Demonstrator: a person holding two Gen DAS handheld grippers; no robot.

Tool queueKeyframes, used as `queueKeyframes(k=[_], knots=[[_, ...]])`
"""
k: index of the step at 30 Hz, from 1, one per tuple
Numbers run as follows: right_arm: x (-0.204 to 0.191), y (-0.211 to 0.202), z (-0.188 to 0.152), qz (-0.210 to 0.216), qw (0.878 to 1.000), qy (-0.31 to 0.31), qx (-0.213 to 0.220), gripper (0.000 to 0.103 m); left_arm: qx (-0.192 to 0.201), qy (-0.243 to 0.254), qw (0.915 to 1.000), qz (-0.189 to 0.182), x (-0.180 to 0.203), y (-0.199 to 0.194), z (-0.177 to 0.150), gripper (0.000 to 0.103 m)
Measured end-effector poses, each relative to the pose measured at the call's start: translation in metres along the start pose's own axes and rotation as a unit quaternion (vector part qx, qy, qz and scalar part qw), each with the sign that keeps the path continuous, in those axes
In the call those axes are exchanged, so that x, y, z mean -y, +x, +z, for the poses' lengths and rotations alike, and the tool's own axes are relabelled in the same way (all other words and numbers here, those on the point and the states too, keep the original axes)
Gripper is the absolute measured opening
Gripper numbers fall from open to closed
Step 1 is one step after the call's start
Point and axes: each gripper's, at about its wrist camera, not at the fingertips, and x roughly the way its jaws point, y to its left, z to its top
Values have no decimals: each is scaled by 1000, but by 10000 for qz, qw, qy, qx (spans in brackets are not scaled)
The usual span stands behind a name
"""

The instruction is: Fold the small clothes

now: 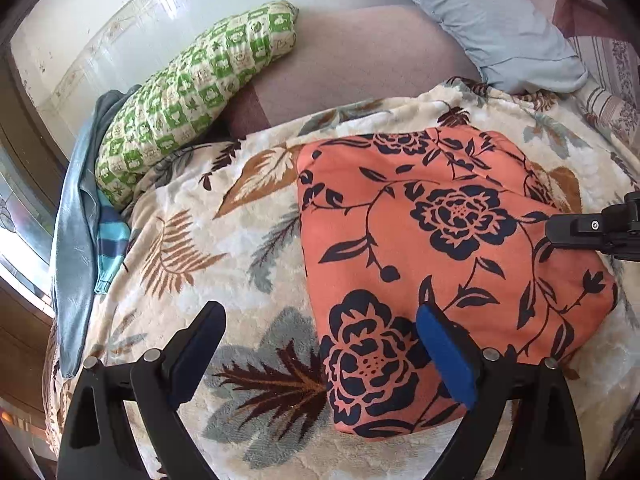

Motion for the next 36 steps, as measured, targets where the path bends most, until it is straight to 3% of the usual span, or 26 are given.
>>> queueKeyframes(k=[3, 11, 20, 27, 29, 30, 31, 33, 36], knots=[[-4, -12, 3, 164, 9994, -4, 318, 8, 171, -11, 9998, 94, -2, -12, 6, 96], [-5, -30, 9, 43, 9963, 77, 854, 8, 588, -32, 9978, 295, -10, -40, 17, 96], [-8, -33, 11, 16, 9955, 28, 951, 8, 798, -54, 9962, 359, -13, -57, 23, 96], [2, -35, 13, -5, 9950, 158, 986, 8, 720, -115, 9967, 367, -11, -49, 25, 96], [5, -34, 14, -1, 9950, 222, 970, 15, 662, -136, 9971, 357, -10, -44, 26, 96], [7, -34, 14, 5, 9949, 269, 972, 27, 637, -142, 9973, 349, -10, -41, 26, 96], [9, -34, 14, 10, 9945, 322, 995, 46, 615, -144, 9974, 339, -9, -39, 27, 96], [13, -36, 13, -5, 9928, 421, 1124, 64, 581, -154, 9976, 335, -8, -35, 28, 96], [15, -38, 16, 19, 9919, 462, 1186, 64, 537, -159, 9979, 325, -7, -29, 29, 96]])
